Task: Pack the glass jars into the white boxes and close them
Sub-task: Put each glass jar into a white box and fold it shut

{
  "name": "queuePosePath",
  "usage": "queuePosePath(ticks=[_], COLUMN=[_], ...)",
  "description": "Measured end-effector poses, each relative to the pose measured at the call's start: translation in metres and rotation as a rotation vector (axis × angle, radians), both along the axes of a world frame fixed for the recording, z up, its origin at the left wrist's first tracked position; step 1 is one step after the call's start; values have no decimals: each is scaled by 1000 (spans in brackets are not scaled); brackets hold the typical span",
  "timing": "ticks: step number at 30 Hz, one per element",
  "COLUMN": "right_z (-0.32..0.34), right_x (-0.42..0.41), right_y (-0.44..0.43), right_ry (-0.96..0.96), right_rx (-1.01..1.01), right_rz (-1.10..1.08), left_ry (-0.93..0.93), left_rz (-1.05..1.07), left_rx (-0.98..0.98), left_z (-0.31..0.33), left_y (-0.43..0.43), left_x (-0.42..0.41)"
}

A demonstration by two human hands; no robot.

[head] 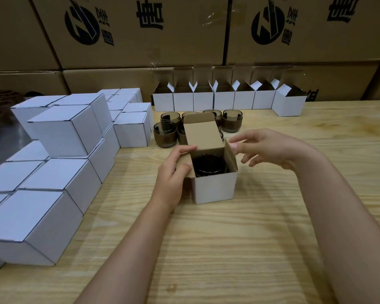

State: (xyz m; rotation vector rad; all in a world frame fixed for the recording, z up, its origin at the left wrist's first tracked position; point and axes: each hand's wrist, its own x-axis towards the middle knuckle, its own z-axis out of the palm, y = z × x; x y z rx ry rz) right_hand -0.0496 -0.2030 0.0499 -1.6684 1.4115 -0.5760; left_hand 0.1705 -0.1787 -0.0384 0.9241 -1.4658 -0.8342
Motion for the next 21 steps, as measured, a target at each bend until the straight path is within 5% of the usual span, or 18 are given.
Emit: queuePosePath(ticks=[8,12,21], right_z=[-38,-38,-38], right_x=[29,28,31], right_y=[-9,-9,-7], right_ry=[-295,-290,-301], right_rx=[160,158,108], right_rz=[125,107,123], left_ry=[26,283,204], left_rz=[13,-43,-42], left_rx=[17,152,275], left_z=[6,10,14], left_y=[3,3,3], left_x=[-2,0,-9])
